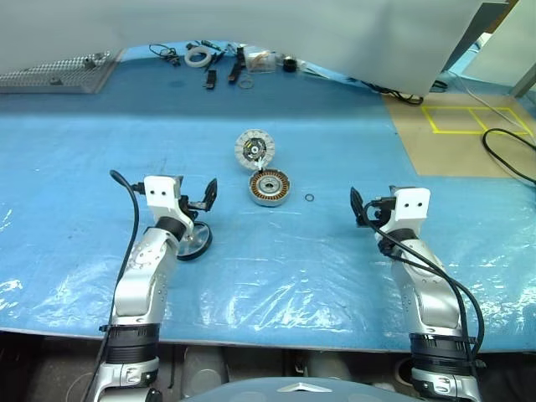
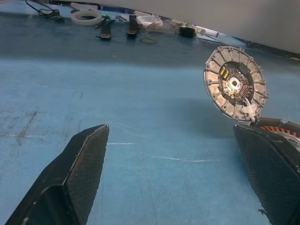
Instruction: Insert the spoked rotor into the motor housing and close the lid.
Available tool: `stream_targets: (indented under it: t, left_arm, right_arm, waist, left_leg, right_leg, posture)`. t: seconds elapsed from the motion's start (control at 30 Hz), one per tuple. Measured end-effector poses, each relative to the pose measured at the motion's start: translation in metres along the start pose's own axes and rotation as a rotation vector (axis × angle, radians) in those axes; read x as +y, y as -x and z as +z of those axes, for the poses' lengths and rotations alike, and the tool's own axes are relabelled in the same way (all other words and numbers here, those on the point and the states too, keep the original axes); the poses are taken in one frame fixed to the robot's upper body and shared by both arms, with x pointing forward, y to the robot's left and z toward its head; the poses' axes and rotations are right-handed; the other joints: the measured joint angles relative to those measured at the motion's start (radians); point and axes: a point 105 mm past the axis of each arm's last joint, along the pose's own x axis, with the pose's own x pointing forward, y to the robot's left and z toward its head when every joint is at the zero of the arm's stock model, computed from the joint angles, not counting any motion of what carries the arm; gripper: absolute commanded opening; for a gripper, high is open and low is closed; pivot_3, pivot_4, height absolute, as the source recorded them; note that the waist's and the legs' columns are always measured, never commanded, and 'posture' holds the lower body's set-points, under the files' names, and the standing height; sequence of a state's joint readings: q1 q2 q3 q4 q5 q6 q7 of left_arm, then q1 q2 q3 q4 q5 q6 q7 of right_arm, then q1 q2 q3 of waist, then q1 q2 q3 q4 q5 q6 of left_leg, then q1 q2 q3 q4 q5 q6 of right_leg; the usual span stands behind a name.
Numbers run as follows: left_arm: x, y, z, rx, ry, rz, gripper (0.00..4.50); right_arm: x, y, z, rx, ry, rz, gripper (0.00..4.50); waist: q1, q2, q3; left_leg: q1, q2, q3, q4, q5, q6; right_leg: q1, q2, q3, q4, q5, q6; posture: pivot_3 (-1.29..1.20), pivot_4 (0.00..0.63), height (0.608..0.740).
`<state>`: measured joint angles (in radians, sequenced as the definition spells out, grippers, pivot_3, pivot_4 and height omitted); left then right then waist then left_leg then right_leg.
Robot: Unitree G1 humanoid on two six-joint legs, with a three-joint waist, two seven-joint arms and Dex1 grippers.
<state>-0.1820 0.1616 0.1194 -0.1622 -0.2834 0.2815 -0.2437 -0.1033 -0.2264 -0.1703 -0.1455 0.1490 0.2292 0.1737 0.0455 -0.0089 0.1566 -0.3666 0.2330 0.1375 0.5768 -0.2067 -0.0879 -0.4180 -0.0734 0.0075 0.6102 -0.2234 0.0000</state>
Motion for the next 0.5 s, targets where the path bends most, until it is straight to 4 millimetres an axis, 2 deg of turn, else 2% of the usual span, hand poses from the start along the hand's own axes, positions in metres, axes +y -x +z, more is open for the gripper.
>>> stream_targets:
  t: [0.1, 0.27, 0.5]
  left_arm:
    - [0.000, -0.002, 0.005, -0.009, -0.014, -0.030, 4.48]
    - [0.003, -0.005, 0.013, -0.003, -0.037, -0.107, 4.48]
    - [0.014, -0.010, 0.021, -0.003, -0.049, -0.129, 4.48]
  right_arm:
    - [0.001, -0.004, 0.002, -0.001, 0.010, 0.023, 4.50]
    - [-0.002, -0.013, 0.018, -0.039, 0.040, 0.064, 4.50]
    - [-0.013, -0.017, 0.012, -0.015, 0.039, 0.057, 4.50]
  waist:
    - [0.000, 0.000, 0.000]
    - [0.000, 0.000, 0.000]
    - [0.002, 0.000, 0.000]
  left_leg:
    - [0.000, 0.000, 0.000, 0.000, 0.000, 0.000]
    - [0.000, 0.000, 0.000, 0.000, 0.000, 0.000]
    - [0.000, 0.000, 0.000, 0.000, 0.000, 0.000]
  right_leg:
    - [0.000, 0.000, 0.000, 0.000, 0.000, 0.000]
    - [0.000, 0.000, 0.000, 0.001, 0.000, 0.000]
    - [0.000, 0.000, 0.000, 0.001, 0.000, 0.000]
  posture:
    - [0.00, 0.150, 0.740]
    - [0.00, 0.150, 0.740]
    - [0.00, 0.150, 0.740]
